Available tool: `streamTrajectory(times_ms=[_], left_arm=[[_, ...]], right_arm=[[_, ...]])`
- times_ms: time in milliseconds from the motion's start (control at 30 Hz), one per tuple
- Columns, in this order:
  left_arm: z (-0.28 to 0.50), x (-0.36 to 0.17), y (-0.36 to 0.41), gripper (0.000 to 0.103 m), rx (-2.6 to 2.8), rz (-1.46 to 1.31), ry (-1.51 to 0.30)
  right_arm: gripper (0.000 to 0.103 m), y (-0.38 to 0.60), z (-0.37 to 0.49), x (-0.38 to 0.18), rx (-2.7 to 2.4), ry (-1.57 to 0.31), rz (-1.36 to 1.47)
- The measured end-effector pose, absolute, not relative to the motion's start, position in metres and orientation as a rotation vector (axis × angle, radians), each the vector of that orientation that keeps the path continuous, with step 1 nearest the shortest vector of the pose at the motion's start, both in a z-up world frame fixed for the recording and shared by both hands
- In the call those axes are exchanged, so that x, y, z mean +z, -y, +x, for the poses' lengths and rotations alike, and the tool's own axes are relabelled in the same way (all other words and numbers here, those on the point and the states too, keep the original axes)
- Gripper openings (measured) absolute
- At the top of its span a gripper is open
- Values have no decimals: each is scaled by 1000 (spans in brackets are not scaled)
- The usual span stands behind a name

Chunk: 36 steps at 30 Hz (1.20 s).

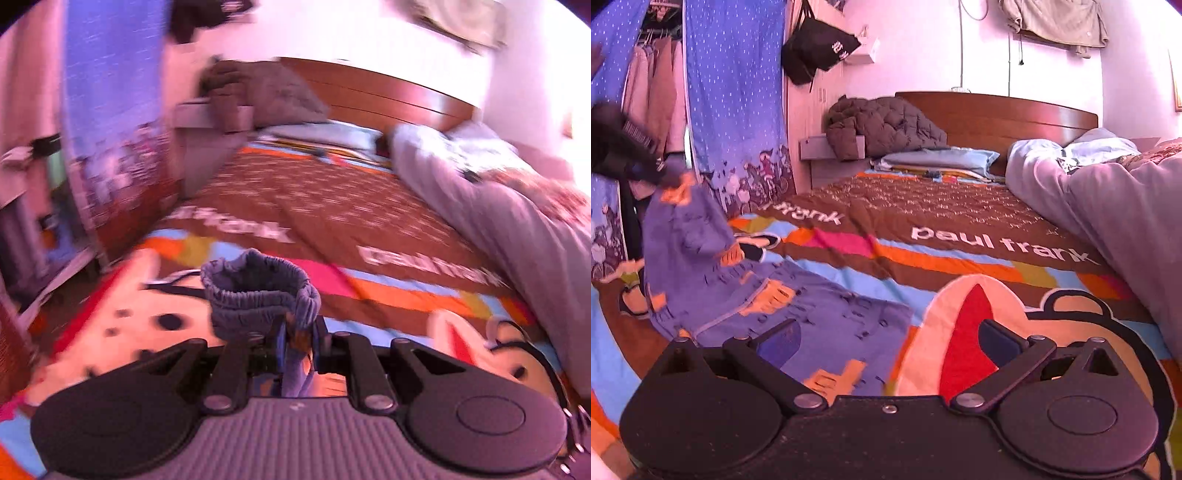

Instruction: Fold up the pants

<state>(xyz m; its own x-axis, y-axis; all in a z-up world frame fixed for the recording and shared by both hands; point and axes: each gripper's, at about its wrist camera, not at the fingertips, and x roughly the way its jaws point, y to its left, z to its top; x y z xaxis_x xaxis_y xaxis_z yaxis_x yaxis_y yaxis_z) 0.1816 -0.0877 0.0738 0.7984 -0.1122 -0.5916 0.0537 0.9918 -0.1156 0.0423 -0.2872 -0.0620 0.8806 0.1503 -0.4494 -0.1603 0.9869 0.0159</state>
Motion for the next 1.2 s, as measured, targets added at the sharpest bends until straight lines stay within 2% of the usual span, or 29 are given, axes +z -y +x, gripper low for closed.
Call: streamTrajectory(times_ms=[133,200,233,300,367,433,500,533,667,767,900,1033,1133,1167,1200], left_arm=[[185,44,156,16,-204,-16,-669],[186,21,185,21,-247,14,-708],[187,9,199,26,-280,19,-738],[184,-12,217,59,-328,21,-777],[176,-23,226,62,-349,30,-785],[162,-24,226,70,-359,97,-763],[145,-23,216,85,-336,187,-697],[137,-23,209,86,-313,229,-661],[131,-32,195,86,-260,371,-640],[136,-38,188,80,-272,380,-661],[147,-48,194,61,-311,453,-704],[154,-60,193,58,-364,526,-697],[159,-62,191,45,-401,520,-706],[161,-63,190,40,-403,516,-713],[162,-63,189,37,-409,507,-718]], right_arm=[[102,315,52,-67,63,-524,-6],[102,337,56,-71,-16,-550,19],[102,348,57,-73,-51,-562,43],[102,373,56,-78,-119,-591,122],[101,393,53,-82,-162,-609,171],[101,401,49,-83,-184,-605,164],[101,404,46,-85,-177,-599,166],[101,403,46,-87,-159,-601,169],[101,391,57,-79,-49,-566,153],[94,370,76,-67,158,-545,219],[91,333,115,-56,390,-566,224],[91,322,153,-78,412,-667,310],[90,326,164,-92,415,-712,457],[88,327,166,-93,429,-710,482],[80,325,168,-93,435,-711,482]])
